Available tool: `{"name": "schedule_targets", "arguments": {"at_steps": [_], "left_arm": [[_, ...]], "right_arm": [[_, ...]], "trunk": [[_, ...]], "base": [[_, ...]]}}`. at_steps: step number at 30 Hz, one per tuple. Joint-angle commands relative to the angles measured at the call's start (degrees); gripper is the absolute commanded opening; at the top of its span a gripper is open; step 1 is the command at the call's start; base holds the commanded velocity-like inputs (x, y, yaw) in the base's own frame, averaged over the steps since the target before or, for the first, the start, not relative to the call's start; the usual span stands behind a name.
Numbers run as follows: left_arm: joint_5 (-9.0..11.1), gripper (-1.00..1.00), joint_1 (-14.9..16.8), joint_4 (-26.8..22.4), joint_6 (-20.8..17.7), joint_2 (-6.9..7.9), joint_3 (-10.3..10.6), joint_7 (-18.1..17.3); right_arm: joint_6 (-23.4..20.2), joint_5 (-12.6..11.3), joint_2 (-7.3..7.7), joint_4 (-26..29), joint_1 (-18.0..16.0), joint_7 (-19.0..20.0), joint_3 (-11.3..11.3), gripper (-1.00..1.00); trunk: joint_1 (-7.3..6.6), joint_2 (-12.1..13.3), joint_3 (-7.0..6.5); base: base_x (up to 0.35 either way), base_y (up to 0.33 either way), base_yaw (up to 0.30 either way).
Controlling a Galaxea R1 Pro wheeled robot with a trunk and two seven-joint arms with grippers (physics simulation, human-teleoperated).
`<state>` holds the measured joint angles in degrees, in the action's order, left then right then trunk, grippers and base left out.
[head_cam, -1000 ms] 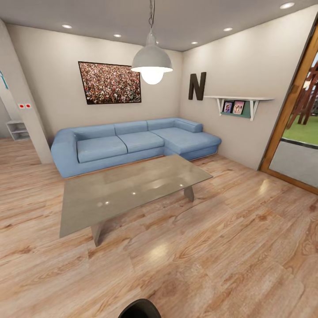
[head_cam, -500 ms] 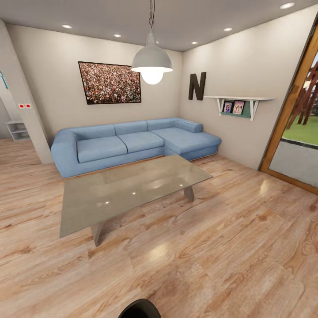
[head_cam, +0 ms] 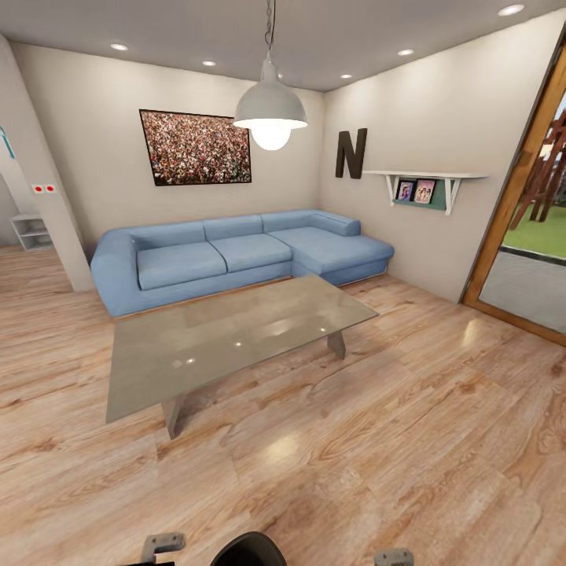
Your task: Place each of the two pumpkins and all three candles from the living room inside a cabinet in the living room (use any cabinet), then make sure every cabinet is closed, and position the cauldron so it is next to a table in the living room.
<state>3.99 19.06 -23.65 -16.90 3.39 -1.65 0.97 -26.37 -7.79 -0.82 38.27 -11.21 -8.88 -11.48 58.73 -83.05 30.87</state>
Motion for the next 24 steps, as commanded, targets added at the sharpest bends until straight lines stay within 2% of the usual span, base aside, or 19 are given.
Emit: {"name": "schedule_targets", "arguments": {"at_steps": [1,2,6,15,24], "left_arm": [[0.6,1.00,0.0,-0.1,-0.3,0.02,-0.4,0.1],[1.1,1.00,0.0,0.0,-0.2,0.04,-1.1,0.1],[1.5,1.00,-0.1,0.1,1.6,0.03,-1.7,0.1],[1.7,1.00,-0.2,3.0,5.7,0.11,-1.9,0.0],[1.3,1.00,-0.2,3.3,6.3,-0.35,-1.7,0.1]], "right_arm": [[-0.1,-0.6,0.04,0.1,0.0,-1.0,-0.3,1.00],[0.1,-0.7,0.04,0.0,0.0,-2.2,-0.3,1.00],[0.7,-0.8,0.05,-0.1,0.0,-3.5,-0.4,1.00],[1.4,-1.4,0.12,-0.3,0.0,-3.6,-0.4,1.00],[1.5,-1.4,0.11,-0.3,0.0,-3.6,-0.5,1.00]], "trunk": [[0.00,0.0,0.06],[0.00,0.0,0.06],[0.00,0.0,0.06],[0.00,0.0,0.06],[0.00,0.0,0.06]], "base": [[0.000,0.000,0.000],[0.000,0.000,0.000],[0.000,0.000,0.000],[0.000,0.000,0.000],[0.000,0.000,0.000]]}}
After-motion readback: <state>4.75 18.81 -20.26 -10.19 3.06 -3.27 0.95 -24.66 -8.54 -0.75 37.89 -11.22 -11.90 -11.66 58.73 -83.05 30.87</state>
